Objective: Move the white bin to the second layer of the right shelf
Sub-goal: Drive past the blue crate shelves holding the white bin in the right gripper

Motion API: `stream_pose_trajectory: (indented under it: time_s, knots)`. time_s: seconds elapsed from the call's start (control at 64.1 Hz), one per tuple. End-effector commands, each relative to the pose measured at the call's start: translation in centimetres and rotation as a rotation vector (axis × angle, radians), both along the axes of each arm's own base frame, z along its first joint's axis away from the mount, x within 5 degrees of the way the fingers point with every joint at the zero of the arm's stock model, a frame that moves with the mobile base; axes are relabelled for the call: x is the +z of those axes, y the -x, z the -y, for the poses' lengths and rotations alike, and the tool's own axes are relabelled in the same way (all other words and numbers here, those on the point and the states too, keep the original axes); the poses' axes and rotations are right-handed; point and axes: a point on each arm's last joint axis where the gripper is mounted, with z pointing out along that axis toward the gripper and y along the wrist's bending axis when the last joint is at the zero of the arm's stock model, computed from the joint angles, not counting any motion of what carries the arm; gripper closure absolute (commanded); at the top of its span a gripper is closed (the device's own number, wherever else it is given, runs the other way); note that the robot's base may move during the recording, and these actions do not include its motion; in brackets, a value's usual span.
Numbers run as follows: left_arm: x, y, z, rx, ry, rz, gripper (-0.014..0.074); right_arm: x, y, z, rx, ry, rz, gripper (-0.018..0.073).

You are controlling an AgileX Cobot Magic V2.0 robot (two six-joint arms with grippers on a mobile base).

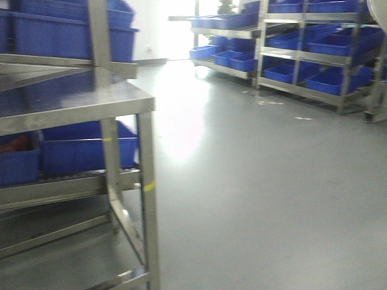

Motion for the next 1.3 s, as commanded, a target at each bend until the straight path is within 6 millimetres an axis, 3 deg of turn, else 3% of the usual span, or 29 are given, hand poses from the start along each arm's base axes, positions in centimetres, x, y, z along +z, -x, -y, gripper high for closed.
stream_pose_trajectory:
  time_s: [0.0,1.28]
  knots:
    - [-0.4,-0.03,-0.03,0.002,0.019,0.059,0.0512,1.91,-0.02,0.0,0.0,-0.018,0.133,0.0503]
    - [-0.4,-0.03,-0.03,0.002,0.019,0.059,0.0512,1.91,-0.02,0.0,0.0,-0.018,0.133,0.0503]
